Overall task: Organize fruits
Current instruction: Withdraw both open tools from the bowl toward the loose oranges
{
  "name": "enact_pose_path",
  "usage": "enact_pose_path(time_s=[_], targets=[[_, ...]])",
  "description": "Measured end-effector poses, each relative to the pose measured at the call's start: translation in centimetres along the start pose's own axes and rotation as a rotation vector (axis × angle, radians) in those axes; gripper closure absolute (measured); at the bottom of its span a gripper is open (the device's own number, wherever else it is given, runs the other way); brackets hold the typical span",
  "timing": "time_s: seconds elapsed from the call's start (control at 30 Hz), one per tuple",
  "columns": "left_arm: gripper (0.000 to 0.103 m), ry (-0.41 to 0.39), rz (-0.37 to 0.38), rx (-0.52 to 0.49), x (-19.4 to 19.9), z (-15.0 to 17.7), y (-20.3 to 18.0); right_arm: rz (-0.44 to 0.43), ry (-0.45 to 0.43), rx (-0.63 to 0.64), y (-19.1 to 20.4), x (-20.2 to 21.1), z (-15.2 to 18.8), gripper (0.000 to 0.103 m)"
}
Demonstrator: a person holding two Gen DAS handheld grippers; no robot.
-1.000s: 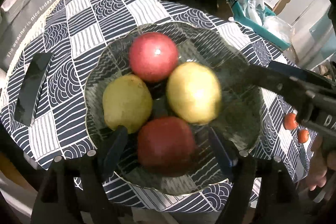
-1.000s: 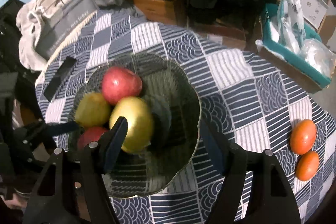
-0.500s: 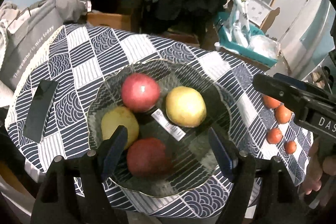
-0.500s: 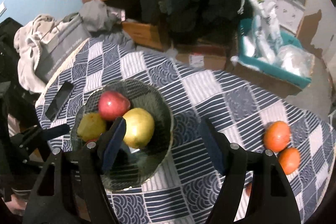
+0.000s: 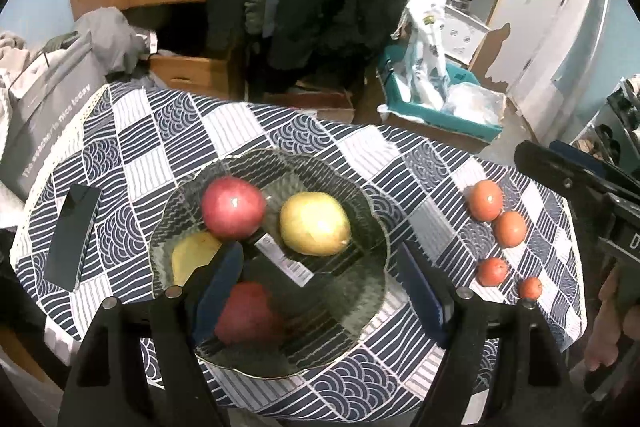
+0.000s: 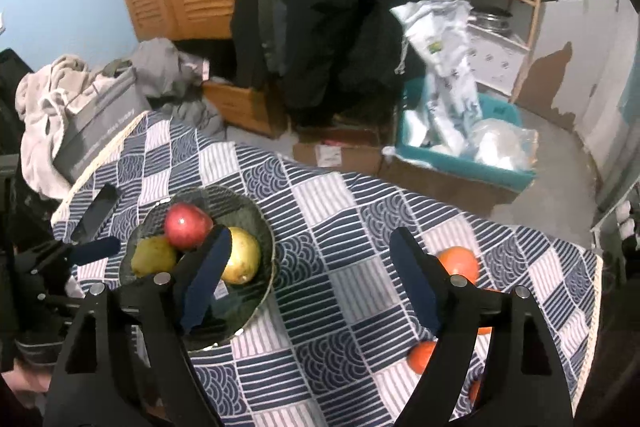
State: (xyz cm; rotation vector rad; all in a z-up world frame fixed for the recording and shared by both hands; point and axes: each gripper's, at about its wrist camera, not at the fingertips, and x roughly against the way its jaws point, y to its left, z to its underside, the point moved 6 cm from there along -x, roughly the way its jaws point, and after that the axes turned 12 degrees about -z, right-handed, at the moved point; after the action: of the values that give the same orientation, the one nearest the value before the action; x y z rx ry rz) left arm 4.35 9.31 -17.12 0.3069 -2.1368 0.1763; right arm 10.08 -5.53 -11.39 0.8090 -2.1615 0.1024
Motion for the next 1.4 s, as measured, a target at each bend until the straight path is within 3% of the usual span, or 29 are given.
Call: enact_pose_path(time_s=[0.63,1.4], targets=[[0.016,-0.103,0.064,-0.051,4.4,-2.0,-4.6,0.099,-0.108,-0.023,-4.1,7.5,0.9,0.019],[0.016,-0.110,0.130,-0.184,5.8,-1.7,-13.2,0.230,-0.166,-0.155,-12.7,14.3,5.0,0.018]])
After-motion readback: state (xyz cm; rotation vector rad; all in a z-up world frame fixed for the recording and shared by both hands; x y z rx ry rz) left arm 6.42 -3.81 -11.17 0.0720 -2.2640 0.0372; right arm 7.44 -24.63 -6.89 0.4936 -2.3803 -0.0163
